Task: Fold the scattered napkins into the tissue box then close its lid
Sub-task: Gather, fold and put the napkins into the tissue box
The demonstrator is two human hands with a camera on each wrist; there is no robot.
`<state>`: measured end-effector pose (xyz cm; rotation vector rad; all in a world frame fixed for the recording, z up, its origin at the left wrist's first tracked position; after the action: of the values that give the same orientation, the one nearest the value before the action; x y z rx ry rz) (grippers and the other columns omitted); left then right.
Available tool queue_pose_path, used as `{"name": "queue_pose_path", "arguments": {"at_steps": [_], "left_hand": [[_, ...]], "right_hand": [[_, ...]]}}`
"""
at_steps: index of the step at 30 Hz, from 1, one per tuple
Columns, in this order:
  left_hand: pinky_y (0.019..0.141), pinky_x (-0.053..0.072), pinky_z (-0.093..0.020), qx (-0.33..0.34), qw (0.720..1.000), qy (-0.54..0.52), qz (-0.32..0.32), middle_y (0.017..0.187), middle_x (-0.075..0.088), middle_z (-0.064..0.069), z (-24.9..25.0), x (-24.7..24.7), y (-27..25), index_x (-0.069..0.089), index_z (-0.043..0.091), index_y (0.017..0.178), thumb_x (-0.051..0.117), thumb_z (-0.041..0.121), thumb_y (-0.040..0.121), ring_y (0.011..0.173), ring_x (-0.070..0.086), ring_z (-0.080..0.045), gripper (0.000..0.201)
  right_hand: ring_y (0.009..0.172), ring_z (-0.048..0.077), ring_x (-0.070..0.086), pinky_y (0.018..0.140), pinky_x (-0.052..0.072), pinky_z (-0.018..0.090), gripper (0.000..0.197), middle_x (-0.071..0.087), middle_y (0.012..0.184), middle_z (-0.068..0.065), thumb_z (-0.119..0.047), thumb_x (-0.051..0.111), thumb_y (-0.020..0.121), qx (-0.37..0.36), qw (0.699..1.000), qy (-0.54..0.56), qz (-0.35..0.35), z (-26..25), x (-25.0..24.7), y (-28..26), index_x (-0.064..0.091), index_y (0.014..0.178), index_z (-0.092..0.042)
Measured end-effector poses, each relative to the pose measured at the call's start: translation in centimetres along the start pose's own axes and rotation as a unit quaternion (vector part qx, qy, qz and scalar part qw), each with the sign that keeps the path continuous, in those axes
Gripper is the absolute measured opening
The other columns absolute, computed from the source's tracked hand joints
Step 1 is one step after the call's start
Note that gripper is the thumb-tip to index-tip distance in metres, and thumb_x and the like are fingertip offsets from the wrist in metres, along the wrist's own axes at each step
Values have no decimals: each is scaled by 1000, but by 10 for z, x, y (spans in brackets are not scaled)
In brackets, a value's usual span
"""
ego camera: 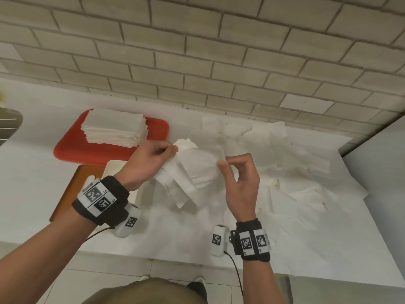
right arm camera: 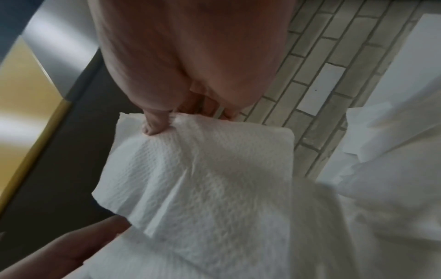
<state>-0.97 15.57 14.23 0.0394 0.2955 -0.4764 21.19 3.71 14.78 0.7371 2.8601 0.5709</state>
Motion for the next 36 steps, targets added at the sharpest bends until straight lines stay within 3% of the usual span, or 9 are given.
{"name": "queue_pose_path", "arguments": {"at_steps": [5, 10, 14, 17, 19, 23, 28, 33, 36], "left_hand": [[77, 49, -31, 27, 999, 14, -45, 89, 77, 1, 4, -27, -18, 78, 16, 94, 62, 28, 109, 84, 68, -12, 25], [74, 40, -36, 47, 997, 39, -44, 90, 64, -27, 5, -58, -32, 71, 5, 94, 57, 32, 111, 77, 56, -19, 36], [75, 39, -39, 60, 995, 60, -46, 94, 61, -30, 7, -77, -46, 70, 6, 95, 58, 41, 107, 78, 53, -24, 40], [76, 39, -40, 61, 996, 60, -36, 92, 59, -31, 7, -88, -54, 65, 2, 89, 53, 47, 102, 76, 52, -34, 48], [76, 41, -39, 60, 996, 59, -25, 89, 65, -25, 7, -96, -61, 66, 0, 89, 50, 54, 106, 81, 57, -41, 59], [72, 47, -31, 127, 971, 203, 17, 86, 73, 10, 17, -109, -71, 75, 22, 94, 63, 46, 106, 80, 65, -8, 29], [78, 51, -25, 155, 965, 207, 54, 94, 77, 11, 19, -131, -73, 78, 22, 101, 66, 41, 105, 91, 70, -7, 22], [74, 51, -23, 148, 967, 199, 61, 99, 75, 15, 18, -148, -74, 77, 24, 99, 67, 45, 104, 93, 69, -3, 24], [76, 58, -32, 142, 972, 174, 75, 99, 77, 12, 16, -156, -73, 78, 24, 99, 68, 44, 104, 92, 71, -7, 23]], "right_hand": [[91, 12, 69, 84, 55, 26, 11, 70, 94, -13, -20, 75, 103, 0, 996, -77, -49, -10, 60, -10, 64, 101, -18], [94, 14, 67, 82, 54, 30, 11, 68, 101, -10, -22, 74, 104, -10, 992, -118, -32, -14, 102, -30, 63, 102, -18], [121, 18, 63, 101, 52, 36, 12, 65, 123, -5, -16, 72, 104, -6, 996, -88, -18, -18, 130, -41, 60, 101, -16], [106, 17, 67, 94, 55, 35, 12, 69, 106, -7, -15, 71, 104, 23, 998, -57, -5, -19, 149, -48, 59, 100, -14], [100, 16, 67, 91, 52, 25, 13, 68, 101, -5, -12, 71, 103, 23, 998, -52, 16, -23, 159, -53, 59, 98, -13], [105, 17, 66, 94, 54, 33, 13, 67, 105, -2, -18, 71, 104, 41, 998, -36, 32, -20, 173, -59, 60, 97, -14], [117, 6, 63, 101, 51, 23, 29, 63, 125, -7, -44, 67, 106, 69, 989, -99, -84, -1, 194, -63, 74, 119, -19], [105, 15, 70, 88, 58, 32, 23, 73, 114, -1, -34, 69, 107, 113, 984, -15, -135, 11, 195, -68, 81, 108, -15], [115, 17, 72, 97, 60, 39, 28, 74, 125, -2, -37, 73, 104, 161, 973, 34, -163, 16, 210, -78, 75, 125, -18]]}}
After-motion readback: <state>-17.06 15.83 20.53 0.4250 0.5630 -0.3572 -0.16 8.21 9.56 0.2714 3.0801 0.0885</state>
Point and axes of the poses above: each hand's wrist, its own y-axis towards the middle knuckle, its own x-axis out of the palm, z = x × y, the point moved 8 cm from there along y, towards the middle knuckle
